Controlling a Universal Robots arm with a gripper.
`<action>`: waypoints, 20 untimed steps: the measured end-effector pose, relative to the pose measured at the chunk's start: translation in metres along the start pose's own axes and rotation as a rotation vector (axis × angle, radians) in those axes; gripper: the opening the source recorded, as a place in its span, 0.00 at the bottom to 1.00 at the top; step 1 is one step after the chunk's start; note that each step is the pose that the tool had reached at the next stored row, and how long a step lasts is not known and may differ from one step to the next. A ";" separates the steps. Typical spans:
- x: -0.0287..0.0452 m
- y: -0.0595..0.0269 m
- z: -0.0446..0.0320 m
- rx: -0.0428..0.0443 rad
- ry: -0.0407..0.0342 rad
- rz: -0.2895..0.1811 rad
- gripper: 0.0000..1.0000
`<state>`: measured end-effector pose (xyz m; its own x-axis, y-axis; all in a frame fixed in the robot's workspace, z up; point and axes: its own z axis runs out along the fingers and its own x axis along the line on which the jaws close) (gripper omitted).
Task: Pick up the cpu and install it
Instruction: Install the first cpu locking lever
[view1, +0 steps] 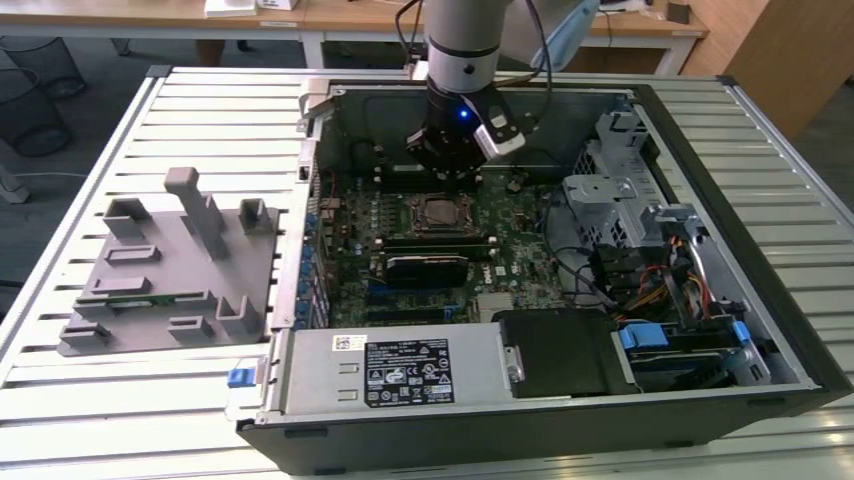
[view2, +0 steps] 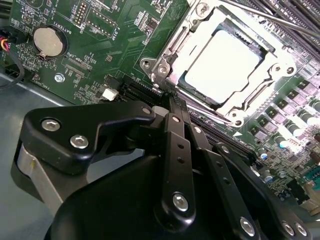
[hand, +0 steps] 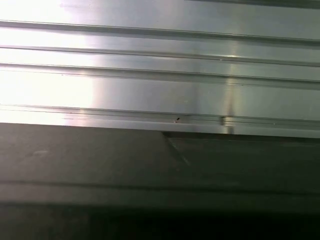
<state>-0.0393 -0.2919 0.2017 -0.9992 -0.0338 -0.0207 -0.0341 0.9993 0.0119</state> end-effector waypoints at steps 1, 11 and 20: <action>0.0000 0.0000 0.0000 0.0004 -0.0001 0.000 0.11; -0.0008 -0.0002 0.0032 0.0237 0.0028 0.000 0.11; -0.0025 -0.0002 0.0055 0.0270 0.0066 0.000 0.11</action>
<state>-0.0367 -0.2920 0.1962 -0.9993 -0.0343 -0.0141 -0.0341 0.9993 -0.0151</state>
